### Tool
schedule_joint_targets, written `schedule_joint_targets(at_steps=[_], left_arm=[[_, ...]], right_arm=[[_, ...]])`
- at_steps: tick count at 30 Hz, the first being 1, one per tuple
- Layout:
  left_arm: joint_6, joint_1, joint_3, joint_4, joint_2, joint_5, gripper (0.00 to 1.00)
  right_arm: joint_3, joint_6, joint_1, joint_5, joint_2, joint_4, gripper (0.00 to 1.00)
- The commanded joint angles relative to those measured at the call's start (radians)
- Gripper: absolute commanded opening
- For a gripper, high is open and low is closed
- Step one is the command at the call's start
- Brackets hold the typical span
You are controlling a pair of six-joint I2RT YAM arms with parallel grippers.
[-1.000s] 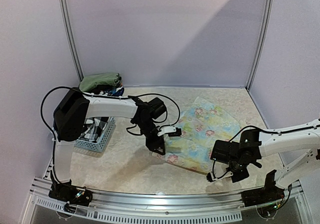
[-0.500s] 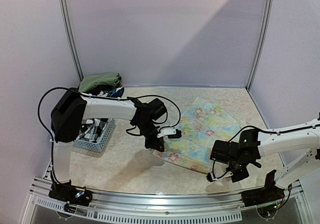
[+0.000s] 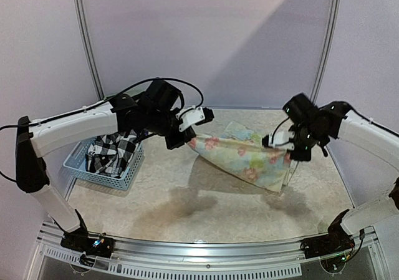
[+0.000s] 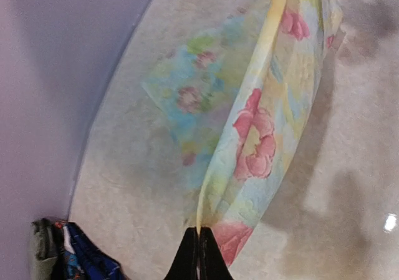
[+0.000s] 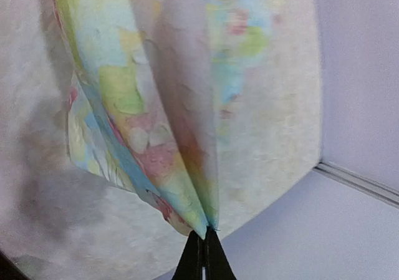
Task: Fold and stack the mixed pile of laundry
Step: Pick up the flattened skirt from the center of the board, then turn over the flattened skirt at the center of the board.
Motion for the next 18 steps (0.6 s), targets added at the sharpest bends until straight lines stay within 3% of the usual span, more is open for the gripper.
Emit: schedule_joint_targets(at_steps=[1,9,18], left_arm=[[-0.015,0.011,0.045,0.107,-0.031,-0.297,0.00],[0.058,0.009,0.180,0.255,-0.033,-0.580,0.00],[0.226,-0.097,0.279,0.358,-0.112,-0.671,0.00]], right_arm=[[0.218,-0.184,-0.120,-0.003,-0.016,0.050,0.00],[0.410,-0.251,-0.199,0.014,0.026,0.153,0.00],[0.642,-0.202,-0.198,-0.084,0.018,0.069,0.00]])
